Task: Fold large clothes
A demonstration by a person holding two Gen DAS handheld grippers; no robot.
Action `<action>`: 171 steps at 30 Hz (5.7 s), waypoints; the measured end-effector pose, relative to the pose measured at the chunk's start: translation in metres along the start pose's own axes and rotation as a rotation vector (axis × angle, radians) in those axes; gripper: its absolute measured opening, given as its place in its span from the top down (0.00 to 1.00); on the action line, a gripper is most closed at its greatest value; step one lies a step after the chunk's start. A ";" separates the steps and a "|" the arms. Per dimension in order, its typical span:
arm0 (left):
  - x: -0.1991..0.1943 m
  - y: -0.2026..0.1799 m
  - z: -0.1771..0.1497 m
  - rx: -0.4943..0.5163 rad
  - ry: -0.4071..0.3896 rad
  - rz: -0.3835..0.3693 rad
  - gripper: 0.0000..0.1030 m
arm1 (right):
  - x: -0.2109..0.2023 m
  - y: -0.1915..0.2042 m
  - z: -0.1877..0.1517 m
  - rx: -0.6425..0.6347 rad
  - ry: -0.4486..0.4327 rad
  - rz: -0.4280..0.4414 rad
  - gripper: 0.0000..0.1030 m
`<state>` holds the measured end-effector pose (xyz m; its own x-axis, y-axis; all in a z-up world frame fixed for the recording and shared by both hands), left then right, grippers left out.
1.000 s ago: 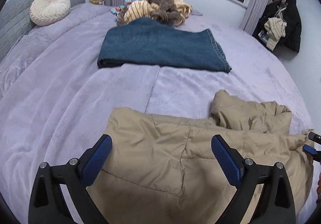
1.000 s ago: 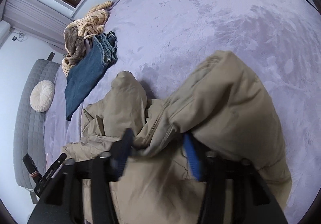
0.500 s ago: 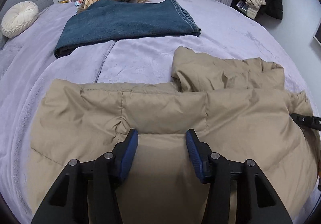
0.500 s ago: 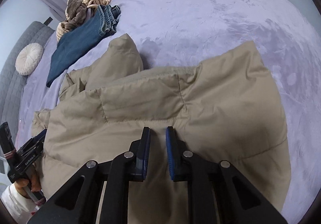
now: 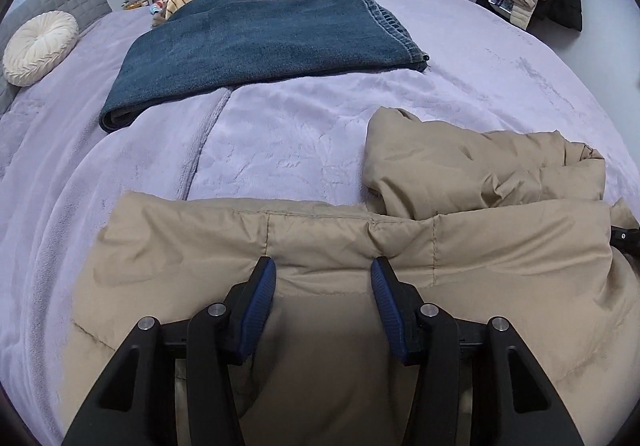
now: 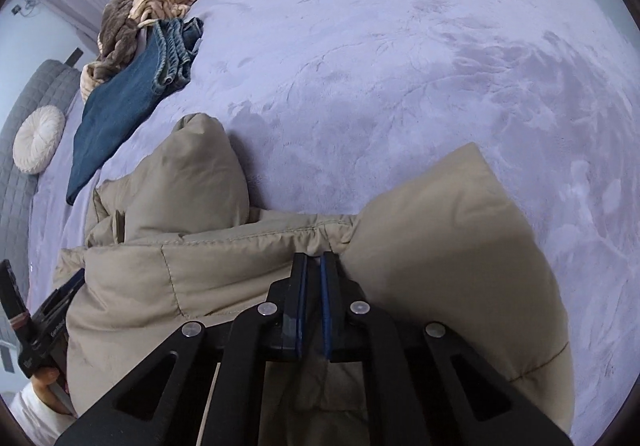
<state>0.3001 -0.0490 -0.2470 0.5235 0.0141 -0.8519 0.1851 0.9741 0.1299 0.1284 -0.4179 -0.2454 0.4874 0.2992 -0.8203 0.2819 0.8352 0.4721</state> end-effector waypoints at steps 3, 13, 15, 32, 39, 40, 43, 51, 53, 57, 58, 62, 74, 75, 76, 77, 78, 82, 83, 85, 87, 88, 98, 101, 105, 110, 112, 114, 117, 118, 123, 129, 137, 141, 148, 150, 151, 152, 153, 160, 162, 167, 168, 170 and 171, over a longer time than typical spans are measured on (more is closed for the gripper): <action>-0.035 0.002 0.009 -0.010 -0.051 -0.121 0.49 | -0.022 0.026 -0.003 -0.005 -0.006 0.103 0.87; -0.056 -0.067 -0.006 0.135 -0.029 -0.288 0.49 | 0.010 0.115 -0.036 -0.189 0.157 0.286 0.87; -0.036 -0.069 -0.014 0.121 -0.041 -0.201 0.48 | 0.029 0.105 -0.044 -0.191 0.154 0.225 0.89; 0.010 0.057 0.002 0.021 -0.050 0.055 0.48 | -0.032 -0.018 -0.004 -0.144 -0.013 -0.084 1.00; 0.040 0.058 0.002 -0.018 -0.033 0.059 0.42 | -0.017 -0.080 0.004 0.082 -0.050 -0.058 1.00; 0.043 0.057 0.003 -0.025 -0.029 0.052 0.41 | -0.013 -0.081 0.005 0.086 -0.051 -0.059 1.00; 0.046 0.059 0.005 -0.056 -0.005 0.033 0.38 | -0.009 -0.079 0.010 0.086 -0.050 -0.076 1.00; 0.008 0.089 -0.002 -0.131 0.025 0.052 0.37 | -0.053 -0.051 0.000 0.090 -0.077 -0.081 0.76; -0.004 0.096 -0.008 -0.142 0.039 0.053 0.37 | -0.067 -0.040 -0.008 0.086 -0.093 -0.066 0.59; -0.026 0.106 -0.029 -0.156 0.072 0.069 0.26 | -0.086 -0.022 -0.029 0.091 -0.099 -0.046 0.52; -0.033 0.107 -0.036 -0.161 0.073 0.078 0.23 | -0.091 -0.019 -0.037 0.098 -0.099 -0.041 0.51; -0.055 0.103 -0.066 -0.157 0.095 0.059 0.23 | -0.104 -0.006 -0.069 0.125 -0.096 -0.012 0.46; -0.092 0.090 -0.143 -0.179 0.195 0.025 0.10 | -0.130 0.009 -0.159 0.228 -0.072 0.046 0.39; -0.094 0.091 -0.147 -0.183 0.194 0.033 0.00 | -0.131 0.009 -0.164 0.233 -0.070 0.049 0.39; -0.097 0.091 -0.149 -0.188 0.186 0.038 0.00 | -0.132 0.009 -0.171 0.239 -0.068 0.051 0.39; -0.098 0.090 -0.153 -0.186 0.192 0.037 0.00 | -0.133 0.009 -0.176 0.247 -0.067 0.052 0.39; -0.099 0.090 -0.157 -0.185 0.202 0.035 0.00 | -0.134 0.008 -0.181 0.255 -0.064 0.053 0.39; -0.096 0.088 -0.170 -0.187 0.237 0.040 0.00 | -0.129 0.003 -0.199 0.296 -0.049 0.056 0.39; -0.095 0.088 -0.173 -0.189 0.246 0.037 0.00 | -0.127 0.002 -0.203 0.308 -0.047 0.060 0.38; -0.093 0.087 -0.178 -0.198 0.265 0.018 0.00 | -0.120 -0.001 -0.211 0.347 -0.043 0.093 0.31; -0.092 0.087 -0.182 -0.205 0.278 0.010 0.00 | -0.112 -0.003 -0.214 0.394 -0.050 0.135 0.21; -0.092 0.087 -0.183 -0.208 0.281 0.008 0.00 | -0.109 -0.005 -0.216 0.424 -0.054 0.155 0.21; -0.082 0.084 -0.189 -0.215 0.307 -0.005 0.00 | -0.085 -0.009 -0.214 0.532 -0.095 0.266 0.09; -0.081 0.083 -0.188 -0.214 0.299 0.001 0.00 | -0.075 -0.008 -0.209 0.547 -0.087 0.294 0.05; -0.080 0.083 -0.188 -0.217 0.291 -0.002 0.00 | -0.064 -0.004 -0.200 0.579 -0.101 0.353 0.00; -0.089 0.092 -0.187 -0.385 0.278 -0.229 0.00 | -0.060 0.009 -0.185 0.590 -0.127 0.421 0.00; -0.093 0.100 -0.190 -0.500 0.280 -0.356 0.00 | -0.058 0.009 -0.187 0.601 -0.124 0.430 0.00; -0.088 0.107 -0.198 -0.565 0.312 -0.407 0.00 | -0.056 0.007 -0.189 0.613 -0.118 0.438 0.00; -0.066 0.103 -0.214 -0.594 0.388 -0.419 0.00 | -0.051 0.003 -0.191 0.636 -0.108 0.438 0.00; -0.059 0.099 -0.215 -0.592 0.401 -0.423 0.00 | -0.049 0.002 -0.191 0.643 -0.105 0.438 0.00; -0.049 0.092 -0.170 -0.638 0.285 -0.431 0.00 | -0.040 0.009 -0.182 0.623 -0.099 0.449 0.00; -0.023 0.103 -0.144 -0.740 0.256 -0.357 0.12 | -0.034 0.006 -0.177 0.670 -0.114 0.466 0.00; -0.043 0.096 -0.119 -0.497 0.148 -0.310 0.76 | -0.038 0.001 -0.181 0.725 -0.137 0.472 0.46; -0.068 0.096 -0.113 -0.398 0.081 -0.285 0.79 | -0.050 0.009 -0.180 0.684 -0.164 0.455 0.72; -0.109 0.104 -0.111 -0.308 0.020 -0.300 0.80 | -0.079 0.029 -0.193 0.623 -0.181 0.449 0.76; -0.120 0.107 -0.121 -0.307 0.024 -0.306 0.80 | -0.086 0.033 -0.202 0.612 -0.165 0.435 0.76; -0.126 0.109 -0.128 -0.305 0.026 -0.305 0.80 | -0.090 0.034 -0.208 0.613 -0.156 0.429 0.76; -0.133 0.111 -0.135 -0.307 0.029 -0.305 0.80 | -0.094 0.036 -0.216 0.615 -0.147 0.427 0.76; -0.141 0.114 -0.148 -0.310 0.032 -0.305 0.80 | -0.098 0.037 -0.223 0.613 -0.139 0.424 0.76; -0.191 0.128 -0.228 -0.321 0.083 -0.283 0.80 | -0.128 0.042 -0.281 0.610 -0.070 0.425 0.76; -0.205 0.131 -0.253 -0.322 0.107 -0.281 0.80 | -0.141 0.042 -0.301 0.600 -0.052 0.423 0.76; -0.214 0.143 -0.312 -0.331 0.204 -0.233 0.68 | -0.160 0.045 -0.353 0.620 -0.001 0.432 0.76; -0.213 0.147 -0.322 -0.340 0.222 -0.214 0.64 | -0.159 0.042 -0.363 0.624 0.008 0.425 0.75; -0.205 0.158 -0.343 -0.384 0.270 -0.163 0.54 | -0.153 0.040 -0.371 0.642 0.019 0.406 0.73; -0.203 0.164 -0.350 -0.405 0.281 -0.151 0.51 | -0.150 0.037 -0.375 0.651 0.023 0.395 0.70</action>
<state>-0.0664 0.1869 -0.2303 0.2622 -0.1276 -0.9566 -0.1248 0.9784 -0.1647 -0.2439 -0.2590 -0.2255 0.6383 0.5348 -0.5536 0.5237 0.2254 0.8215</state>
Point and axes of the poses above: each gripper's, at about its wrist camera, not at the fingertips, and x roughly the way its jaws point, y to its left, z to its top, the point moved 9 cm from there along x, roughly the way its jaws point, and after that the axes turned 13 degrees about z, right-handed, at the moved point
